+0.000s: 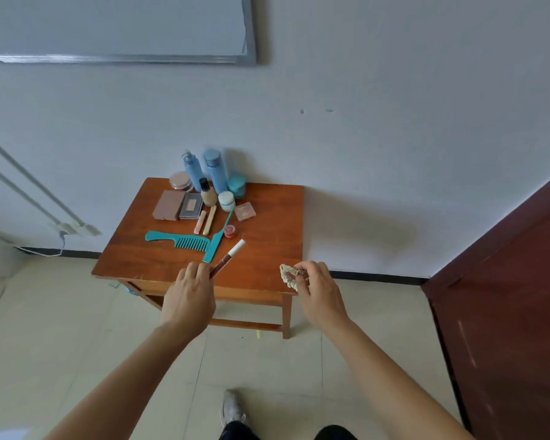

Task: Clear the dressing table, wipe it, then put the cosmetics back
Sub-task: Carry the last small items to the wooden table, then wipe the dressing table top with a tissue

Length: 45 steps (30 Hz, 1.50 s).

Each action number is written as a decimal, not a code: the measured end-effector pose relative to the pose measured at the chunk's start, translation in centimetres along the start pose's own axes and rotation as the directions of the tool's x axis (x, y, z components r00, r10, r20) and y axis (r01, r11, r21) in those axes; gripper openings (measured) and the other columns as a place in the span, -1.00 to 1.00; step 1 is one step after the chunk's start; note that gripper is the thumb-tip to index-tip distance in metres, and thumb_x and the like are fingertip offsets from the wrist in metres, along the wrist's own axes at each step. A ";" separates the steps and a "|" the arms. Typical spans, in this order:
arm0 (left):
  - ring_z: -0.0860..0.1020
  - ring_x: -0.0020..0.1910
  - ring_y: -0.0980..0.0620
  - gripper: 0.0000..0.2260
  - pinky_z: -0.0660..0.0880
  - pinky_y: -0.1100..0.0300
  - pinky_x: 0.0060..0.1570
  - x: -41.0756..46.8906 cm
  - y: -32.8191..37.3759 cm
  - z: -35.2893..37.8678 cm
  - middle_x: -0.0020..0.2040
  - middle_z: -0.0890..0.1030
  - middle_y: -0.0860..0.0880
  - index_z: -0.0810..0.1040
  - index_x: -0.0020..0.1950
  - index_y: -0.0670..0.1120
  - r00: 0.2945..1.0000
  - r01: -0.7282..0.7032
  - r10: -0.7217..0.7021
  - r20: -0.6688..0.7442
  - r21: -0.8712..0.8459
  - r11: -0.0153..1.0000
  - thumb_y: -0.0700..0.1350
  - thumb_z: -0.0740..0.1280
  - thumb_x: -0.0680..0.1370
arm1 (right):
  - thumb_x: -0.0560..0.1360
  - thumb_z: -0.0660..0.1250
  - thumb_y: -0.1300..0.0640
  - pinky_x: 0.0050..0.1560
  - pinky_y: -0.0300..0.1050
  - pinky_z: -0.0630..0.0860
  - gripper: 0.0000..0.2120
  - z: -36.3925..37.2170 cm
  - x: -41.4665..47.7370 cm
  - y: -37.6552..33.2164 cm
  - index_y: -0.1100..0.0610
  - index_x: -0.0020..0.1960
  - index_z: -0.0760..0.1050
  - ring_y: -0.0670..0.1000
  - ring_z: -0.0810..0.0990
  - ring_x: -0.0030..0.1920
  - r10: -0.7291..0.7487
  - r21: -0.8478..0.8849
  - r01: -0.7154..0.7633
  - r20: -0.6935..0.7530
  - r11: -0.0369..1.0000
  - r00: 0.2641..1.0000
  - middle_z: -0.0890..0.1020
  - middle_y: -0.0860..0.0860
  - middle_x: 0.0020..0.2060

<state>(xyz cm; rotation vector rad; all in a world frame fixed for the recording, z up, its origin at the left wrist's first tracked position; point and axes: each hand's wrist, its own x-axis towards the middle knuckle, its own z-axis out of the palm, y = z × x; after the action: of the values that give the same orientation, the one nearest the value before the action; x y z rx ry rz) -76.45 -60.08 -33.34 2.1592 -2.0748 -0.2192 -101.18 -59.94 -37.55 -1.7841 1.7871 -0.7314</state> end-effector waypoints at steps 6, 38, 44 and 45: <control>0.49 0.01 0.07 -0.76 0.60 0.23 -0.09 11.6 -8.6 1.9 0.19 0.51 0.00 0.39 0.26 0.02 0.993 0.013 -0.022 0.118 0.077 0.997 -0.05 0.27 0.60 | 0.64 0.18 0.08 -0.18 -0.41 0.40 -0.82 7.3 8.1 -3.1 -0.06 0.22 0.43 -0.15 0.52 -0.05 0.103 -0.043 -0.104 -0.025 0.994 0.994 0.45 -0.13 0.09; 0.39 0.34 -0.07 -0.35 0.41 -0.01 0.30 27.0 -18.3 3.7 0.36 0.41 -0.04 0.29 0.43 0.03 0.879 -0.431 0.329 0.344 0.280 0.858 0.05 0.50 0.41 | 0.63 0.18 -0.05 0.34 -0.10 0.42 -0.62 17.6 10.5 -10.8 -0.01 0.43 0.35 -0.01 0.34 0.39 0.378 -0.353 -0.396 -0.120 0.848 0.918 0.40 -0.01 0.37; 0.02 0.56 -0.18 -0.45 0.04 -0.20 0.47 25.7 -14.1 1.8 0.58 0.10 -0.12 0.10 0.56 0.02 0.855 -0.509 0.473 0.212 0.176 0.842 0.18 0.09 0.62 | 0.66 -0.03 -0.15 0.51 0.10 0.21 -0.52 13.0 9.0 -10.4 0.00 0.52 0.24 0.09 0.12 0.55 0.392 -0.357 -0.449 -0.222 0.819 0.893 0.20 0.06 0.54; -0.05 0.57 -0.18 -0.44 -0.03 -0.23 0.47 25.3 -12.5 1.0 0.59 0.05 -0.13 0.07 0.57 0.02 0.842 -0.538 0.519 0.146 0.155 0.828 0.22 0.00 0.62 | 0.66 -0.05 -0.14 0.52 0.12 0.18 -0.51 11.3 8.0 -10.5 0.01 0.53 0.22 0.11 0.08 0.56 0.369 -0.368 -0.454 -0.280 0.812 0.886 0.17 0.09 0.55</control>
<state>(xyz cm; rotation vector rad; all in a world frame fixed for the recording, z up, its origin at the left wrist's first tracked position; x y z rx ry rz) -63.46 -84.90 -36.99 1.5780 -2.7520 -0.0622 -85.83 -68.14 -38.42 -1.5066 2.5197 -0.3611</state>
